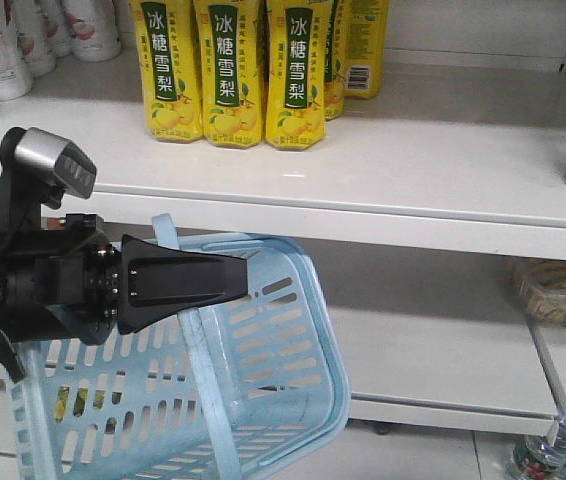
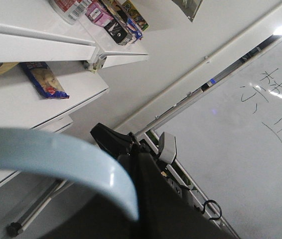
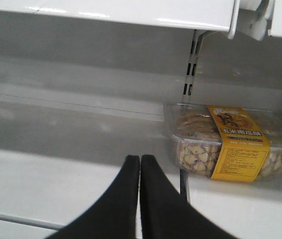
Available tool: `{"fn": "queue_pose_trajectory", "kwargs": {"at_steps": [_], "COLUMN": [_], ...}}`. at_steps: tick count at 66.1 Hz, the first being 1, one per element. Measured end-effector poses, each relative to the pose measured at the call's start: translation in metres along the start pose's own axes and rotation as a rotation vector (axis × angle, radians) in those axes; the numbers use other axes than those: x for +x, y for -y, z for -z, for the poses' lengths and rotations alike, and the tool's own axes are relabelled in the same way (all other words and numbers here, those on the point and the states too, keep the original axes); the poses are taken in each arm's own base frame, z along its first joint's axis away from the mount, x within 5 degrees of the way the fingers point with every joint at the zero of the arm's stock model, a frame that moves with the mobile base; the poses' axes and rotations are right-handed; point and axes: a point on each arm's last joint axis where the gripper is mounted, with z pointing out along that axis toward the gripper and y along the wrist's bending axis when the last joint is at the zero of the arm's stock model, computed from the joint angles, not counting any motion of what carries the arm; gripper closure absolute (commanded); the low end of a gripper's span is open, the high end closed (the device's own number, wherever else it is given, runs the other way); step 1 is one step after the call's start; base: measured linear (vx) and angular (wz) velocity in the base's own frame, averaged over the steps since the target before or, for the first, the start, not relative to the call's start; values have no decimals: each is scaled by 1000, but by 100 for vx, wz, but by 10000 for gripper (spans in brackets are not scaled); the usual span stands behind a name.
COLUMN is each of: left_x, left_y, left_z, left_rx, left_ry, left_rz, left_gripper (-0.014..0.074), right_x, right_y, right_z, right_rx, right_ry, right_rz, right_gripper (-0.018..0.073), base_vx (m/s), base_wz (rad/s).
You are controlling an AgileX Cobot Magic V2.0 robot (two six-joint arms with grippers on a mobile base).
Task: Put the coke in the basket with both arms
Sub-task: 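Drive the base to the shelf with the red Coca-Cola bottle, then move the right gripper toward the red Coca-Cola bottle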
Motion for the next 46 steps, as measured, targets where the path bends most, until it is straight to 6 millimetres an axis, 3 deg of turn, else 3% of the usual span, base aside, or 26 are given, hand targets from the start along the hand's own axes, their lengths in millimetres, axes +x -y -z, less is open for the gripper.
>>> {"fn": "queue_pose_trajectory", "kwargs": {"at_steps": [46], "left_x": [1], "left_y": [0], "left_z": [0], "left_rx": [-3], "left_ry": [-7], "left_rz": [1], "left_gripper": [602], "right_x": [0], "right_y": [0], "right_z": [0], "right_rx": [0], "right_ry": [0], "right_rz": [0], "right_gripper": [564], "base_vx": [3], "base_wz": [-12]}}
